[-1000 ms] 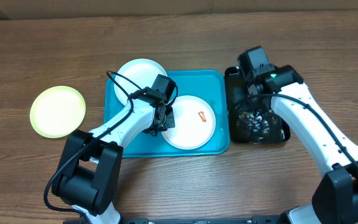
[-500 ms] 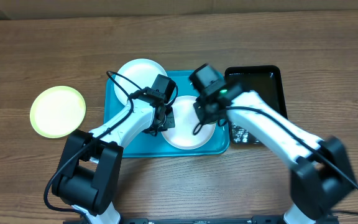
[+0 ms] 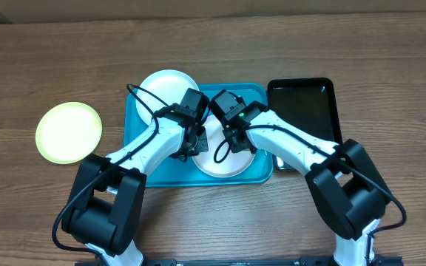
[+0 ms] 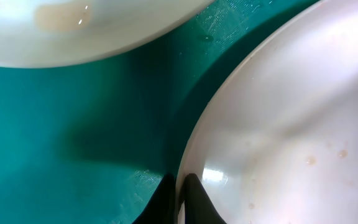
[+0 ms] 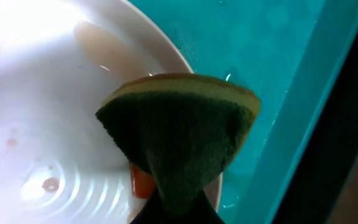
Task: Clean dirty plates on tray and stack at the side
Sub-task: 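Wipe the held white plate with the sponge in the right gripper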
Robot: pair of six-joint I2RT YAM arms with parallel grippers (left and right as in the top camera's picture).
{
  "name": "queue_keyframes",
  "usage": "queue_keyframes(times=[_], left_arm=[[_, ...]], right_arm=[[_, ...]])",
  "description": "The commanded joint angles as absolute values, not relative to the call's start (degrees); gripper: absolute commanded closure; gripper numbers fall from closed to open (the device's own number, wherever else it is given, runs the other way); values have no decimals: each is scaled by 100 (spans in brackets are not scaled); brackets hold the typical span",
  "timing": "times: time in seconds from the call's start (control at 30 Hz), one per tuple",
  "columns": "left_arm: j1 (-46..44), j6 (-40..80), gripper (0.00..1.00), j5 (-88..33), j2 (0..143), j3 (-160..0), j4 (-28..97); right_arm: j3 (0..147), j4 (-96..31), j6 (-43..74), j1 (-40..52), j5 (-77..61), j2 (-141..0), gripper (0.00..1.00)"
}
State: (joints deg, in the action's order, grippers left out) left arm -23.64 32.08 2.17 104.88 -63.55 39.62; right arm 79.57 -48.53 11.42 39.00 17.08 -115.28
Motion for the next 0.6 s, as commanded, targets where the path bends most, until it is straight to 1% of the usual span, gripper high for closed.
queue_keyframes(times=[0.0,0.3,0.43,0.57], left_arm=[[-2403,3238,96,294,10488,-6250,4032],[-2403,3238,96,298,10488,-6250,4042],[-2403,3240,96,296,10488,-6250,4042],[-2403,3240,96,298,10488,-6250,4040]], right_arm=[[8064,-4775,1258,3927,1767,-11684,96],[8005,-4759,2104,3920,1083,-11931,96],[7787,-4453,2132,3920,687,-11939,96],[7682,-4403,2261,3909,676,-11939,96]])
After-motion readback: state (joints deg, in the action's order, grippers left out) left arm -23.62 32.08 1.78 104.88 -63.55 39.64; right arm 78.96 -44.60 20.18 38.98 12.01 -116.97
